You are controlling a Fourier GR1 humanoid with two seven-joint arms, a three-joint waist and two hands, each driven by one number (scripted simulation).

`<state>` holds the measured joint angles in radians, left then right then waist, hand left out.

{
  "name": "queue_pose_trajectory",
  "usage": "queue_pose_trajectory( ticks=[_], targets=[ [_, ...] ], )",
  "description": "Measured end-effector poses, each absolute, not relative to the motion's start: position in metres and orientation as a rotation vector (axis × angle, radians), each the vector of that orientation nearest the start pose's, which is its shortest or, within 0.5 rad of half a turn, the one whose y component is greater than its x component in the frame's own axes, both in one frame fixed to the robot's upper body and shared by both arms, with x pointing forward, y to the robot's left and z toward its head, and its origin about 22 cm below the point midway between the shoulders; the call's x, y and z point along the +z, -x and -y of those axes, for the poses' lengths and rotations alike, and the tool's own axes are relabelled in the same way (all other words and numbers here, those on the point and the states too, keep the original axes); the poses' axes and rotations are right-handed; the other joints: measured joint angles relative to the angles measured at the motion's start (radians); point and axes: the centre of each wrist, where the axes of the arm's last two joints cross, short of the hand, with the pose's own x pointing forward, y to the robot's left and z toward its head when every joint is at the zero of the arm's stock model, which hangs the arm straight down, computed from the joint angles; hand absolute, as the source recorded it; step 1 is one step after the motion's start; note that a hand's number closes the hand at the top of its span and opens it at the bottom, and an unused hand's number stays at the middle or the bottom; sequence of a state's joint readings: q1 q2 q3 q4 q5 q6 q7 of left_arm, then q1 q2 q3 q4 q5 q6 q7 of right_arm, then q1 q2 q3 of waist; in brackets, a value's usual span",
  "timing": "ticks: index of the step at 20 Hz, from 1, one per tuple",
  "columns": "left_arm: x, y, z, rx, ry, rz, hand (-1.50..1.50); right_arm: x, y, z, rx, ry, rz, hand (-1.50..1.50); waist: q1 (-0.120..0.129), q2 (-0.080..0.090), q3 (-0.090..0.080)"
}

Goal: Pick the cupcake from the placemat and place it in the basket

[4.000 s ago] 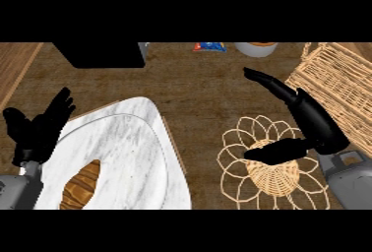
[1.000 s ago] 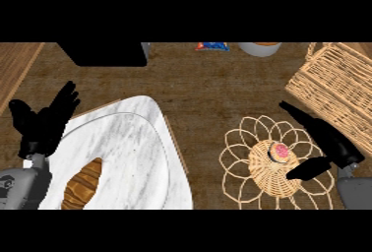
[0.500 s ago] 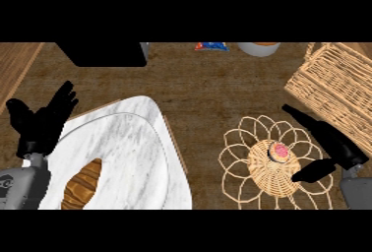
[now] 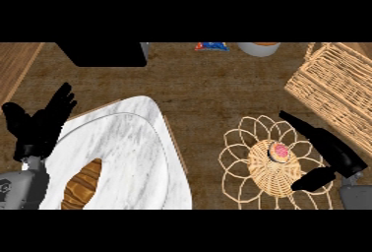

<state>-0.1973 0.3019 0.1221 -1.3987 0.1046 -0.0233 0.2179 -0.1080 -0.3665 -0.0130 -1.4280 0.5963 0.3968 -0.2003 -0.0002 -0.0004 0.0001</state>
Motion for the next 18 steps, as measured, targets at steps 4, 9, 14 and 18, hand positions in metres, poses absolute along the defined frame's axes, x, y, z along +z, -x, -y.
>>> queue_pose_trajectory(
  ticks=[4, 9, 14, 18],
  targets=[
    [0.042, -0.288, -0.316, -0.069, -0.193, 1.382, 0.00, 0.011, -0.270, 0.313, 1.065, 0.381, 1.359, -1.50, 0.001, 0.000, 0.000],
    [0.047, -0.291, -0.318, -0.073, -0.192, 1.386, 0.00, 0.000, -0.275, 0.309, 1.086, 0.422, 1.328, -1.50, 0.001, 0.000, 0.000],
    [0.038, -0.290, -0.320, -0.076, -0.192, 1.384, 0.00, -0.007, -0.276, 0.295, 1.174, 0.449, 1.307, 1.50, 0.001, 0.000, 0.000],
    [0.033, -0.290, -0.320, -0.074, -0.195, 1.383, 0.00, -0.020, -0.275, 0.287, 1.220, 0.469, 1.308, 1.50, 0.001, 0.000, -0.001]
  ],
)
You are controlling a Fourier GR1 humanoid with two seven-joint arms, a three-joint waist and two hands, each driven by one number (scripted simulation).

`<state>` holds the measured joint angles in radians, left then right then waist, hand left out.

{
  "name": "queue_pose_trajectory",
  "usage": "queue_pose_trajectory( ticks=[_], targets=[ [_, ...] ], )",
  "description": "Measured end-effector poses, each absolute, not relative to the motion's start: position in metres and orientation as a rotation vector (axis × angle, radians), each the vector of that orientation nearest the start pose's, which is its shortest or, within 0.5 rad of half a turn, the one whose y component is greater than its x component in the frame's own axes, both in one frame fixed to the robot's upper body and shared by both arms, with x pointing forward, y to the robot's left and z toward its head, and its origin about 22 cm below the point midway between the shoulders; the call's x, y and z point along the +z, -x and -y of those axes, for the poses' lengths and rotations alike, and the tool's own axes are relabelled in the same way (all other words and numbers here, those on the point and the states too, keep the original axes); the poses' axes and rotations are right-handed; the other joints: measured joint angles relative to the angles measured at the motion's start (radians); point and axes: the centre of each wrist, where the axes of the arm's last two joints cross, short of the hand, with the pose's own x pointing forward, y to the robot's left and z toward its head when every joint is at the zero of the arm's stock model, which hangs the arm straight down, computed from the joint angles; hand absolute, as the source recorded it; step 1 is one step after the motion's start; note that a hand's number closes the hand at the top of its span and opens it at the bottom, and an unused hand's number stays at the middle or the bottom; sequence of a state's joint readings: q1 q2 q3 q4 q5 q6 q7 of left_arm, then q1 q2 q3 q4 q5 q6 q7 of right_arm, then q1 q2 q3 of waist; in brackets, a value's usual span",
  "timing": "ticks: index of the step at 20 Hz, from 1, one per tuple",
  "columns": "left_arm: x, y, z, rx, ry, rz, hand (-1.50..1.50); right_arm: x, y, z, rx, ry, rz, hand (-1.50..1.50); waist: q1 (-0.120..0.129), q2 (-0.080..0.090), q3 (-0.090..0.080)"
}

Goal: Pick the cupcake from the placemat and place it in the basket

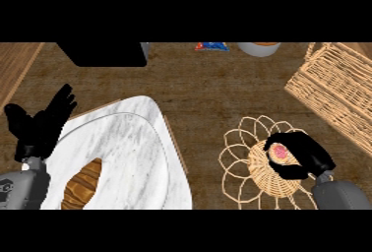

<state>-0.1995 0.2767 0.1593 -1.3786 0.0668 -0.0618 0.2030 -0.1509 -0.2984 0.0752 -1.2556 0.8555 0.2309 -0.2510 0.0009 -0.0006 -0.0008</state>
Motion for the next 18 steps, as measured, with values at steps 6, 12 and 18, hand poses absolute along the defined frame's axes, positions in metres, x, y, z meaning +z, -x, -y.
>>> queue_pose_trajectory(
  ticks=[6, 12, 18],
  targets=[
    [0.031, -0.288, -0.319, -0.072, -0.192, 1.387, 0.00, -0.019, -0.281, 0.261, 1.210, 0.517, 1.280, 1.50, -0.002, -0.003, -0.006],
    [0.031, -0.293, -0.308, -0.098, -0.168, 1.399, 0.00, -0.010, -0.306, 0.189, 0.898, 0.710, 1.133, 1.50, 0.032, 0.005, -0.002],
    [0.038, -0.304, -0.297, -0.116, -0.151, 1.404, 0.00, 0.003, -0.325, 0.120, 0.696, 0.799, 1.056, 1.50, 0.055, 0.010, 0.001]
  ],
)
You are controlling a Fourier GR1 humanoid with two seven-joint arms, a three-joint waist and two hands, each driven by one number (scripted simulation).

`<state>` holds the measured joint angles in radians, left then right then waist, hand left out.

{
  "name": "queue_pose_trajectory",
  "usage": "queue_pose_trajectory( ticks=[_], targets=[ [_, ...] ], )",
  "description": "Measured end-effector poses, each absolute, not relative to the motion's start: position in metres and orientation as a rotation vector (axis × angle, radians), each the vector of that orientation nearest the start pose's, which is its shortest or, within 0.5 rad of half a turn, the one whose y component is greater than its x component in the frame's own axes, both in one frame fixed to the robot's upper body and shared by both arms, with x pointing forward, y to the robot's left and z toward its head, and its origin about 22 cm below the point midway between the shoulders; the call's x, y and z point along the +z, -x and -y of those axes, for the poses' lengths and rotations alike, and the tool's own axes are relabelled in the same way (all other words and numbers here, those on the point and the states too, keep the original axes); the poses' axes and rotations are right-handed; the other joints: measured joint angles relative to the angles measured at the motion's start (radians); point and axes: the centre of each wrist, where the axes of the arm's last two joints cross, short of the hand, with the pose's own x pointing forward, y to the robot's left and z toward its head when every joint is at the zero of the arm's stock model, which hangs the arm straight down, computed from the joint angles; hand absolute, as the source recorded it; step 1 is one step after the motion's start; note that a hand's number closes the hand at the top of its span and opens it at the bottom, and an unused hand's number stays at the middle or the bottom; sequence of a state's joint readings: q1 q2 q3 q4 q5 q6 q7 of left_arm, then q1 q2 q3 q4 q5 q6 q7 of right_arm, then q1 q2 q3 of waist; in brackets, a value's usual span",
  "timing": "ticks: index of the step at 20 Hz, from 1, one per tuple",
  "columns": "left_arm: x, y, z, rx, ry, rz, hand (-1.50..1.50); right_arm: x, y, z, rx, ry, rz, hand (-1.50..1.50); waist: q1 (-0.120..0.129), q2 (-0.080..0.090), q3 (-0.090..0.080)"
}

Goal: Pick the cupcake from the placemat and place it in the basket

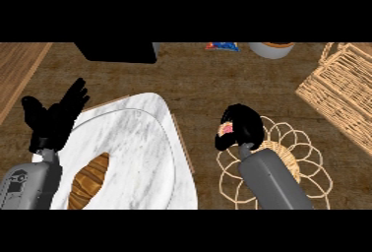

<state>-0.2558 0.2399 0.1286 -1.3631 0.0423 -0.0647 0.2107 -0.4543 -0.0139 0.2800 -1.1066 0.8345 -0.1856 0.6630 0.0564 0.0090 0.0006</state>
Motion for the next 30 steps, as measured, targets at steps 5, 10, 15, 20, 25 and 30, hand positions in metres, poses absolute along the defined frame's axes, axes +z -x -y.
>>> queue_pose_trajectory(
  ticks=[5, 10, 15, 20, 25, 30],
  targets=[
    [0.037, -0.306, -0.299, -0.118, -0.150, 1.400, 0.00, 0.031, -0.330, 0.084, 0.461, 0.763, 1.247, 1.50, 0.005, 0.001, 0.001],
    [0.042, -0.308, -0.304, -0.106, -0.162, 1.392, 0.00, 0.072, -0.332, 0.049, 0.328, 0.807, 1.476, 1.50, -0.014, -0.007, 0.000],
    [0.039, -0.304, -0.312, -0.087, -0.179, 1.378, 0.00, 0.113, -0.337, 0.026, 0.256, 0.912, 1.549, 1.50, -0.036, -0.012, -0.001],
    [0.034, -0.294, -0.313, -0.077, -0.190, 1.377, 0.00, 0.156, -0.347, 0.021, 0.205, 1.025, 1.583, 1.50, -0.049, -0.015, -0.001],
    [0.037, -0.292, -0.314, -0.074, -0.190, 1.378, 0.00, 0.190, -0.366, 0.038, 0.129, 1.110, 1.567, 1.50, -0.053, -0.012, -0.001],
    [0.039, -0.290, -0.313, -0.074, -0.191, 1.381, 0.00, 0.225, -0.383, 0.066, 0.042, 1.189, 1.554, 1.50, -0.054, -0.012, -0.001]
  ],
)
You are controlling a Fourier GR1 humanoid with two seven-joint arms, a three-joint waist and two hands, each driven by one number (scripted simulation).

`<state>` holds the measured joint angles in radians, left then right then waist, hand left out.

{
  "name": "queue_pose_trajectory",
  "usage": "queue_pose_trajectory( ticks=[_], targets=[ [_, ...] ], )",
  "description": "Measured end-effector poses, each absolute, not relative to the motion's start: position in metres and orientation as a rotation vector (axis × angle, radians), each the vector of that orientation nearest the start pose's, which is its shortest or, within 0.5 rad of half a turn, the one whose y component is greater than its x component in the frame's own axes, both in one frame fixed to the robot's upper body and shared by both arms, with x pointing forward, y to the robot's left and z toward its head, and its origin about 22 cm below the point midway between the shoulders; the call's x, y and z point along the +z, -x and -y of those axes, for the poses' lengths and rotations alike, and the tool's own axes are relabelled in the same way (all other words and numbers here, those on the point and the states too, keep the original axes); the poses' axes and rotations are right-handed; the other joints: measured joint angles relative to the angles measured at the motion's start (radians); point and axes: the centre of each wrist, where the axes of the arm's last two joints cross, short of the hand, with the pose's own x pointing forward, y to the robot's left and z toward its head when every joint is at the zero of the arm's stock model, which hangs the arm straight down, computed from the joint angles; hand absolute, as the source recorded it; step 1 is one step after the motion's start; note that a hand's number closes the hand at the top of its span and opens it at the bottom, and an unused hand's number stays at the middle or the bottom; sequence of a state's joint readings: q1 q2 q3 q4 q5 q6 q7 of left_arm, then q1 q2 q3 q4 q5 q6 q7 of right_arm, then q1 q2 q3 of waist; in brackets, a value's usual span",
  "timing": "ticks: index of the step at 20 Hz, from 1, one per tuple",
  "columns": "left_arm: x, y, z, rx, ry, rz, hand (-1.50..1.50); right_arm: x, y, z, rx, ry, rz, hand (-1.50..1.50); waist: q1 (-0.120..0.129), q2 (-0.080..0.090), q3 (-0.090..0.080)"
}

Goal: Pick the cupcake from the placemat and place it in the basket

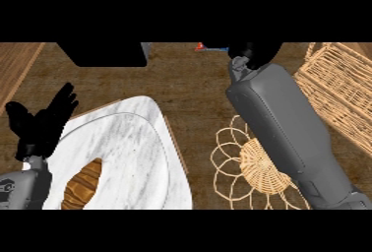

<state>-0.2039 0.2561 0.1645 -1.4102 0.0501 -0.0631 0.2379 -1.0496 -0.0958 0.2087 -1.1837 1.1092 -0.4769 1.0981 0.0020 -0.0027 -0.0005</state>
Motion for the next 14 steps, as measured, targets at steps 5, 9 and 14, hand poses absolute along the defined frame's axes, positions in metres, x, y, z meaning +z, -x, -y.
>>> queue_pose_trajectory(
  ticks=[5, 9, 14],
  targets=[
    [0.040, -0.289, -0.312, -0.074, -0.189, 1.387, 0.00, 0.243, -0.406, 0.100, -0.009, 1.290, 1.484, 1.50, 0.004, 0.002, 0.000],
    [0.041, -0.289, -0.315, -0.070, -0.192, 1.387, 0.00, 0.249, -0.421, 0.133, -0.033, 1.397, 1.405, 1.50, 0.002, 0.003, 0.000],
    [0.043, -0.294, -0.316, -0.080, -0.194, 1.384, 0.00, 0.244, -0.426, 0.176, -0.068, 1.464, 1.320, 1.50, -0.003, 0.002, 0.000]
  ],
)
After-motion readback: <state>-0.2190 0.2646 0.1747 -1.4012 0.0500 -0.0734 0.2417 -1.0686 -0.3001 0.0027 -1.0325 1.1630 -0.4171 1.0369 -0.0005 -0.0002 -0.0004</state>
